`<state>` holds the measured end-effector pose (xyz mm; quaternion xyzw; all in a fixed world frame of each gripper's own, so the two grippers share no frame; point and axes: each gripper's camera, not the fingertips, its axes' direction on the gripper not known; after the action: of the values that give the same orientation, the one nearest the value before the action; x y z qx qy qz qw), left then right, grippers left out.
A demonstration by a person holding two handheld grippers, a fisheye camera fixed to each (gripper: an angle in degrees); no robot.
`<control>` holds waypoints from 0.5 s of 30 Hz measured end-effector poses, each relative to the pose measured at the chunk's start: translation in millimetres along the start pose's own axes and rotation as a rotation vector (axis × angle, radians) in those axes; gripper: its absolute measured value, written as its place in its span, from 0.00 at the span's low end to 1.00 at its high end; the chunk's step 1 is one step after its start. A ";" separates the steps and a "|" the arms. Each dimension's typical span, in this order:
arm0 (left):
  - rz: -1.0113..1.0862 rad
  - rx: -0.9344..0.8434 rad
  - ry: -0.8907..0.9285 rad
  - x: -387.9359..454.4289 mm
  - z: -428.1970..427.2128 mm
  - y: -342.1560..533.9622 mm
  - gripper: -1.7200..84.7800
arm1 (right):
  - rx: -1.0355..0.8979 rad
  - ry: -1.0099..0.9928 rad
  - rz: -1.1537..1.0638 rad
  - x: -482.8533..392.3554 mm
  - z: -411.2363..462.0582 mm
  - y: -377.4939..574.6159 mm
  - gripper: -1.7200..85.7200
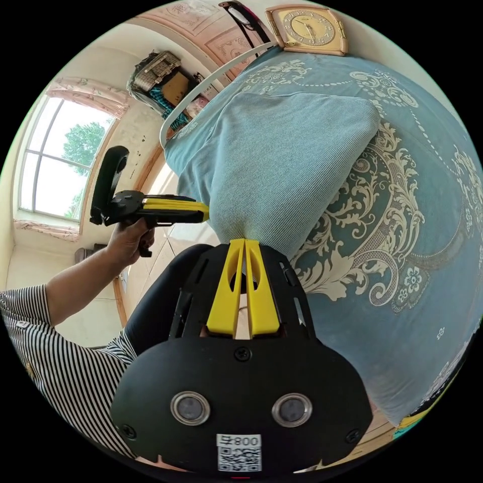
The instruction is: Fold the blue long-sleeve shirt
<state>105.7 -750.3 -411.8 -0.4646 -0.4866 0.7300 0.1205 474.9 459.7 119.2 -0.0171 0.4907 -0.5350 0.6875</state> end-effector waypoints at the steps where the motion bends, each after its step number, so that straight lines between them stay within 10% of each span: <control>1: -0.028 0.051 0.021 -3.8 -1.2 4.8 0.03 | -0.008 -0.021 0.012 5.4 2.0 -0.3 0.02; 8: 0.025 0.168 0.320 2.0 -3.6 29.7 0.10 | 0.147 -0.255 0.240 81.3 -2.4 50.9 0.06; 15: 0.247 0.064 0.111 58.2 32.1 4.1 0.11 | 0.204 -0.525 0.444 144.0 34.0 79.4 0.12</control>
<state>49.9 -735.0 -444.7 -0.5567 -0.3945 0.7276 0.0712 547.8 368.2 -1.3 0.0220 0.2332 -0.3962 0.8878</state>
